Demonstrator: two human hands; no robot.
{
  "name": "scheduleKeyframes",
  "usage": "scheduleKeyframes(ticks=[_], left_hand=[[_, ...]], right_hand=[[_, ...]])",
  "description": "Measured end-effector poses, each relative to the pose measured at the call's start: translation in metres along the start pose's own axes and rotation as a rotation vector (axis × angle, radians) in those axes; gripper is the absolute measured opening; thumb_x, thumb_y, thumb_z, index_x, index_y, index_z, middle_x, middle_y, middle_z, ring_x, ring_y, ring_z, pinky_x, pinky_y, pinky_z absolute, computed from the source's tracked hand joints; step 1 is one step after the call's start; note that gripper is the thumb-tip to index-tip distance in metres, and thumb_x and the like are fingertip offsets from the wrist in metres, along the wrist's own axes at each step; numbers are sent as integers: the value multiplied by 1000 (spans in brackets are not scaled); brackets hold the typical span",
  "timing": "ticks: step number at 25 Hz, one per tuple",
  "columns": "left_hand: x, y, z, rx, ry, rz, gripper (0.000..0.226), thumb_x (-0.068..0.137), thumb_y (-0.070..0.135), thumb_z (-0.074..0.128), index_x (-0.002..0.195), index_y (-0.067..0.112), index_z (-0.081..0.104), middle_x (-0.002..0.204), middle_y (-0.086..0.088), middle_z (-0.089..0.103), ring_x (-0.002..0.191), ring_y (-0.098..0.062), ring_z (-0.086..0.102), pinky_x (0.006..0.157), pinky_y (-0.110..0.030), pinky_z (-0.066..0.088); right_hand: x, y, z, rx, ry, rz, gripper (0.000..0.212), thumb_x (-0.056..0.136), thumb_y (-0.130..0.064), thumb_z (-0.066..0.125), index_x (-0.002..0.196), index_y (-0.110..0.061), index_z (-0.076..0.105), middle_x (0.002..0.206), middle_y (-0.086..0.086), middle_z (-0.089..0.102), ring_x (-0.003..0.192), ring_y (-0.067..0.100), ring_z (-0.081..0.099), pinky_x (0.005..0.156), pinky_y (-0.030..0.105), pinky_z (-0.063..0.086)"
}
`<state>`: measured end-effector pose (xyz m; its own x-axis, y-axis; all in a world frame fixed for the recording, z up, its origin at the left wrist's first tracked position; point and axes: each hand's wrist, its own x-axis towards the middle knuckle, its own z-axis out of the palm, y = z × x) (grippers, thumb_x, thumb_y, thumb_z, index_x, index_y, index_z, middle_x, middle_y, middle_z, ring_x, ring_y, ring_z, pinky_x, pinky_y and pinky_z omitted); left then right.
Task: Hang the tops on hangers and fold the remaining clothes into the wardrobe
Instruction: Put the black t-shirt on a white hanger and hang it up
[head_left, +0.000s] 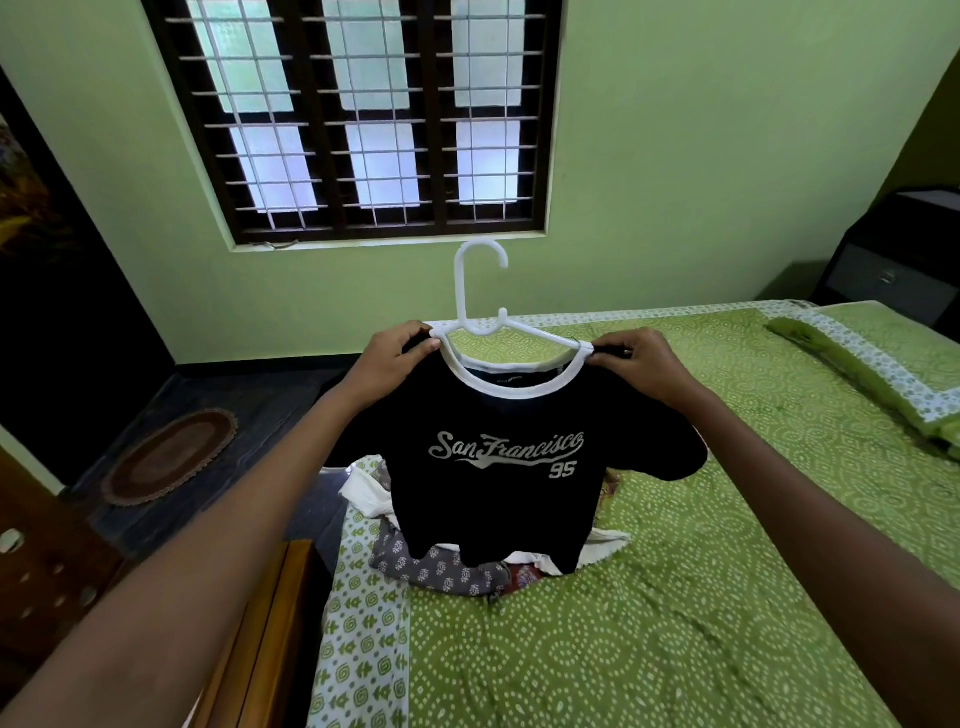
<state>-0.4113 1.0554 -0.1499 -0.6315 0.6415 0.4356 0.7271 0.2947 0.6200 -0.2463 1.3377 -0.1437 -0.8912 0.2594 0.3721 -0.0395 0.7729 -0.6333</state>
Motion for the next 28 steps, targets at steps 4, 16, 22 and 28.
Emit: scheduleKeyframes(ticks=[4,16,22,28], left_hand=[[5,-1,-4,42,88,32,16,93,11,56,100,0,64,94,-4,64,86,-10,56,74,-14,40],[5,-35,-19,301,-148,-130,20,89,8,59,108,3,61,104,-13,65,99,-28,60,76,-24,35],[34,29,21,116,-90,66,38,85,17,67,121,8,59,109,0,61,99,-11,53,84,-17,36],[75,92,96,-140,-116,291,17,87,7,64,97,-5,69,89,-18,70,76,-13,59,69,-7,38]], right_hand=[[8,-4,-6,-28,125,-39,18,84,-6,66,100,-3,73,90,6,71,79,12,60,63,6,38],[-5,14,-14,36,88,164,16,83,-7,67,98,-7,74,86,9,72,75,12,59,61,17,41],[-43,7,-40,186,123,336,15,85,-6,65,97,-7,73,85,10,71,71,12,60,62,19,47],[-104,11,-105,51,305,462,6,83,-9,68,86,-11,73,78,8,69,64,11,58,56,15,44]])
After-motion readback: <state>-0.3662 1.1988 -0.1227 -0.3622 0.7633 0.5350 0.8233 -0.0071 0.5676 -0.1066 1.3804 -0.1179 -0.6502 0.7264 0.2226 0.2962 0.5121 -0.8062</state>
